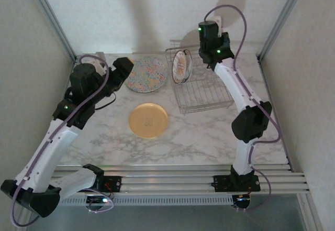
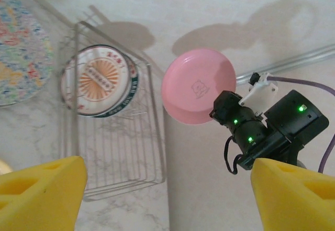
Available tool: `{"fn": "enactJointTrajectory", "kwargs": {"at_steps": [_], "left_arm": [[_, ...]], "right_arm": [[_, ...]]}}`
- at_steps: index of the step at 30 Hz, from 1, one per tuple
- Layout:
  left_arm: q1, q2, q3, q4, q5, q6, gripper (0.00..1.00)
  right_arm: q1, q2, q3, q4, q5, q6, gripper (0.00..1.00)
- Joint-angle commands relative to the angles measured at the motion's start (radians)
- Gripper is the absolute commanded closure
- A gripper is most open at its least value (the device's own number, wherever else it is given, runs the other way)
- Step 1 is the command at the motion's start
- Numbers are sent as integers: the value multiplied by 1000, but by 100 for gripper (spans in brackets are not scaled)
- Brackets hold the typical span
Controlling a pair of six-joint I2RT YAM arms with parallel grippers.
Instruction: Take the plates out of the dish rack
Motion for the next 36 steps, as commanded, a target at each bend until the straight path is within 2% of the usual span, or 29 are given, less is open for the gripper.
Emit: {"fn": "enactJointTrajectory", "kwargs": {"at_steps": [1, 8, 14, 18, 22, 30, 34, 36], "left_arm": [[-37, 49, 71, 115, 79, 34, 18], [-118, 206, 158, 155, 98, 73, 18], [-207, 398, 314, 37, 58, 157, 18], [-248, 495, 390, -40, 11, 200, 19], [-263, 539, 402, -26, 20, 195, 21], [-269, 564, 401, -73, -23, 200, 35], [-269, 551, 381, -74, -42, 191, 58], [-269, 545, 372, -71, -52, 187, 66]], "right_arm": [[-20, -129, -32, 13, -43, 38, 100], [-71, -347, -143, -158, -363, 215, 100], [-95, -491, -232, -256, -651, 365, 100], [-100, -558, -297, -252, -816, 449, 100], [-102, -585, -345, -212, -979, 518, 100], [-103, -575, -379, -188, -1116, 613, 100], [-103, -555, -371, -193, -1150, 626, 100], [-102, -548, -369, -189, -1173, 634, 100]]}}
